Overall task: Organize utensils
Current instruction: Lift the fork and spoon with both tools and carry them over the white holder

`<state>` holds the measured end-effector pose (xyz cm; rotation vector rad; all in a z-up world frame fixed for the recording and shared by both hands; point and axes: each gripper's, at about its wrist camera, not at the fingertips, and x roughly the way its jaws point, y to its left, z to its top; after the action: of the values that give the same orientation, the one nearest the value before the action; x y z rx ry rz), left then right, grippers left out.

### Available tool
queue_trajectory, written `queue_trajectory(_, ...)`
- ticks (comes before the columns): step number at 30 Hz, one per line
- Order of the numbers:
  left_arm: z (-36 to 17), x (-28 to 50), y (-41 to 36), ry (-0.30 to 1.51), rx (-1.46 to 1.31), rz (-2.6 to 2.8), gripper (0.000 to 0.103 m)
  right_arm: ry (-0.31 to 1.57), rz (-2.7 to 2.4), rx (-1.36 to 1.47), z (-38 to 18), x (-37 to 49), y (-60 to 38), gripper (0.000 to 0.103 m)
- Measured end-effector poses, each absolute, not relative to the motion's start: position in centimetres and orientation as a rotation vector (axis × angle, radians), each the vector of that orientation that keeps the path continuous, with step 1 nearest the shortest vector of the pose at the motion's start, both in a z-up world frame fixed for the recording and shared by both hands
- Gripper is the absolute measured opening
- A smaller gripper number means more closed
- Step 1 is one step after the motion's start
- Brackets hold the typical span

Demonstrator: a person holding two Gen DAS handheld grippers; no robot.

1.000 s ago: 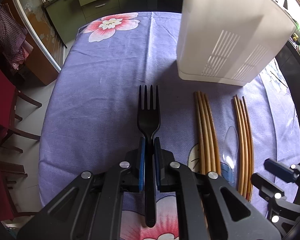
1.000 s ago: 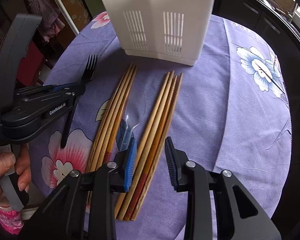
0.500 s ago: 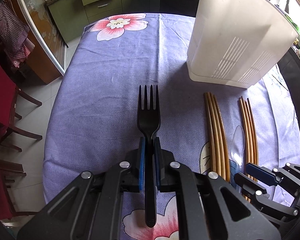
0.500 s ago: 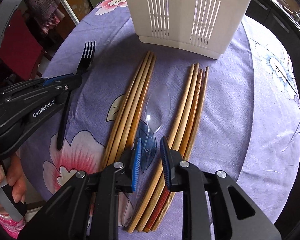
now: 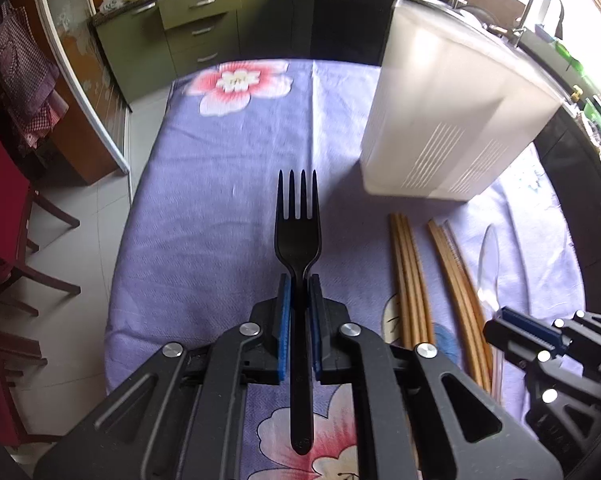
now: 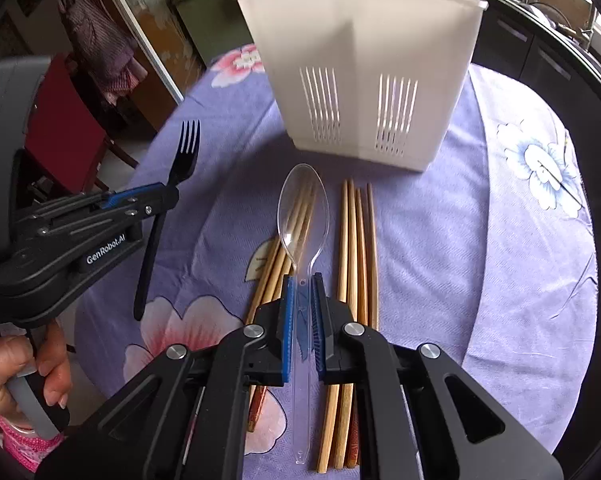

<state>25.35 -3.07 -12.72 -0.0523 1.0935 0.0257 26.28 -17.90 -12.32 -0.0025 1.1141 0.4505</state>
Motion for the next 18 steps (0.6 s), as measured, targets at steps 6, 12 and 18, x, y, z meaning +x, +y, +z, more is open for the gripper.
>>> queue_trajectory(6, -4.9, 25.1, -3.9, 0.937, -0.091, -0.05, 0.009, 0.858, 0.464, 0.129, -4.3, 27.0, -20.7, 0.009)
queue_trajectory(12, 2.0, 27.7, -5.2, 0.757, -0.121, -0.096, 0.009, 0.619, 0.431, 0.193, 2.0, 30.2, -22.2, 0.009)
queue_trajectory(18, 4.8, 31.8, -7.3, 0.591, -0.133, -0.116, 0.009, 0.413, 0.33, 0.18, 5.7, 33.2, -24.1, 0.009)
